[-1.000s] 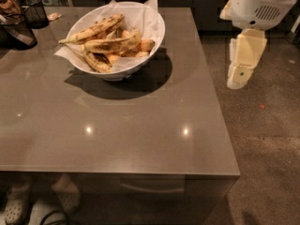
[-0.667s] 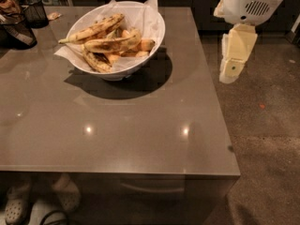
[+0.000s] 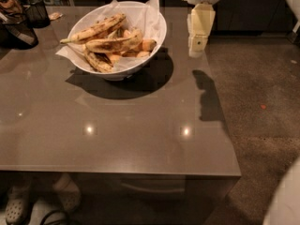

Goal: Pick banana from white bowl

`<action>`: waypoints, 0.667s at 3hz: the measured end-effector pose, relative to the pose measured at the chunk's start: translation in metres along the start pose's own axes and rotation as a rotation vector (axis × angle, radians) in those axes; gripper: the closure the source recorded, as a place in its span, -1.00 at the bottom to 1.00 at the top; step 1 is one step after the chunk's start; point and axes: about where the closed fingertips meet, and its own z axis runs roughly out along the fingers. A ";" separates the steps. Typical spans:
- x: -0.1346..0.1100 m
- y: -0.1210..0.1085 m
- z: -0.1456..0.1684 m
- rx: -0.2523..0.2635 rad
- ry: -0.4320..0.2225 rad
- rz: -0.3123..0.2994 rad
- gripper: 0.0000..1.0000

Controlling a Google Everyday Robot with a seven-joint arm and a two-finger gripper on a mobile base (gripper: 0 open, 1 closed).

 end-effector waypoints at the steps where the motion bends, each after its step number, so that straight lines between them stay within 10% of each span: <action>1: -0.014 -0.012 -0.002 0.038 -0.026 -0.012 -1.00; 2: -0.023 -0.016 0.000 0.052 -0.054 -0.027 -1.00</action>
Offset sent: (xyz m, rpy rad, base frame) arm 0.0062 0.0263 0.0037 0.0462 -0.0172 0.0576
